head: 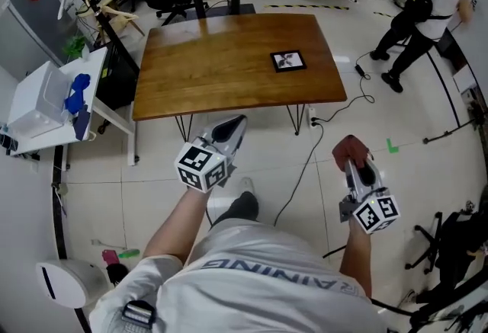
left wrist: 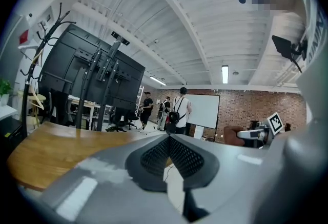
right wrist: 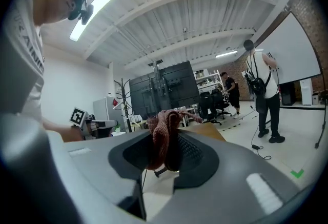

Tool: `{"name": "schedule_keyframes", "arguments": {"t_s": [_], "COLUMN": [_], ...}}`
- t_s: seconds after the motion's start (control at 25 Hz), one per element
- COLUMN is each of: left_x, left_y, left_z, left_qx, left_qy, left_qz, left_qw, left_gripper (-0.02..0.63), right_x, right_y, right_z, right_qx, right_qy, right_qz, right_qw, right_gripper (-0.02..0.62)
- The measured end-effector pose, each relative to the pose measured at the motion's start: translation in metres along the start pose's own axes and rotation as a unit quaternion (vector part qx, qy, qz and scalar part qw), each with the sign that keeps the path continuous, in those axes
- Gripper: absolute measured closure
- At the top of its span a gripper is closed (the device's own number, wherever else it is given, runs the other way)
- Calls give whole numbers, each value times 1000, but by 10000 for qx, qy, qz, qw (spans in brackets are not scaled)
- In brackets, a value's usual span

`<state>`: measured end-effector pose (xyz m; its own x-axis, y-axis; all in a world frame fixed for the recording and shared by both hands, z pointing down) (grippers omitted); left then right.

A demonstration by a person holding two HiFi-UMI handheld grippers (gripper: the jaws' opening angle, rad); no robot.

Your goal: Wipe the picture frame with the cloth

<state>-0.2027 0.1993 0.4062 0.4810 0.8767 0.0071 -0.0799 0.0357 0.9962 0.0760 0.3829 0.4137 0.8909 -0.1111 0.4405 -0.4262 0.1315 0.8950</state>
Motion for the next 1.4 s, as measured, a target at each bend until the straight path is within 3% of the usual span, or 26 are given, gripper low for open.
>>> {"name": "schedule_keyframes", "arguments": {"t_s": [0.28, 0.44, 0.84, 1.24, 1.4], "left_x": [-86, -147, -172, -201, -211], "left_y": [-17, -11, -10, -31, -32], "left_z": [74, 83, 155, 260, 296], "left_qx": [145, -4, -68, -94, -88], "left_qy": [356, -147, -210, -1100, -1395], "left_qz": [195, 157, -93, -98, -84], "left_qw": [9991, 9998, 9997, 9938, 9901], "left_gripper": [599, 598, 600, 600, 599], "right_x": [25, 34, 96, 193, 222], "right_y": [-31, -34, -73, -140, -149], "right_z": [113, 189, 245, 361, 400], "right_qx": [88, -225, -228, -530, -729], "right_qy": [87, -278, -234, -1042, -1341], "right_qz": [-62, 31, 245, 333, 343], "right_qw": [9999, 9994, 9992, 9926, 9877], "right_gripper": [482, 482, 482, 480, 482]}}
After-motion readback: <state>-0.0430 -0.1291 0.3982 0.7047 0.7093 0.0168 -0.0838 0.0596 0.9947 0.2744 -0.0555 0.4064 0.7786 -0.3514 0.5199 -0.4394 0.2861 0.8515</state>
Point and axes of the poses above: the fingertips, and each gripper's own axes: z forward along the fingers, x to its right, y out of its underside, the point moved 4 cm from there along -z, backward along the fingers, and after that the axes turned 11 degrees about z, right-handed, at the moved point
